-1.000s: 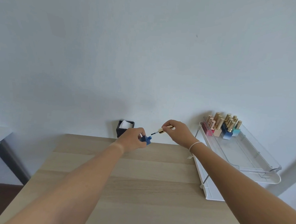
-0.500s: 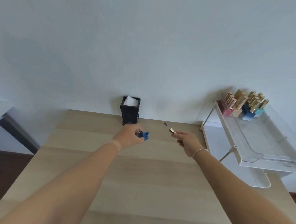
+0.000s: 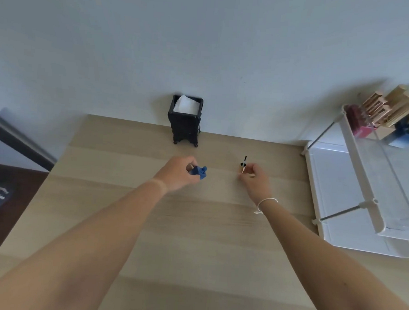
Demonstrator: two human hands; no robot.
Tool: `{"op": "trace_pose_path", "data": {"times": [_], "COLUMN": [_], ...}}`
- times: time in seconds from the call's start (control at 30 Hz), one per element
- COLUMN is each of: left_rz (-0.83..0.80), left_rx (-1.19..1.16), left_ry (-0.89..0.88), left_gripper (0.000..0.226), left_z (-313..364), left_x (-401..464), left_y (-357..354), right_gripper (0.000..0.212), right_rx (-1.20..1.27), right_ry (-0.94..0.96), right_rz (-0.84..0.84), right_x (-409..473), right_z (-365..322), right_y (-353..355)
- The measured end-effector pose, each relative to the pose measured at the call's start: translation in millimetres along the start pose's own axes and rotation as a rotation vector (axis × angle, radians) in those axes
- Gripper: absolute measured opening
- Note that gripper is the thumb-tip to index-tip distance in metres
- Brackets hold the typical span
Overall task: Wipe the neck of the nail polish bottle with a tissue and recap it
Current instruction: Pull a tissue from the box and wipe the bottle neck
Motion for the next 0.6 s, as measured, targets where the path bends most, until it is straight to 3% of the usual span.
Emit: {"op": "trace_pose_path", "data": {"times": [0.6], "left_rz": [-0.037], "left_rx": [0.031], "left_ry": [0.003], "left_gripper": [0.011], "left_z": [-5.2], "left_x": [4.4], "left_y": [-1.5], "right_gripper": [0.024], "right_rx": [-0.116], "right_ry": [0.068], "right_rz": [0.034], "right_x": [5.6], "right_z": [10.6], "right_y": [-8.5]}}
Point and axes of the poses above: each hand's wrist, its own x-axis towards the middle knuckle, its own y-axis out of the back of the hand, z = x × y, the point moved 2 cm from there along x, towards the middle knuckle, and after that the axes turned 2 degrees about y, right-handed, at the moved point
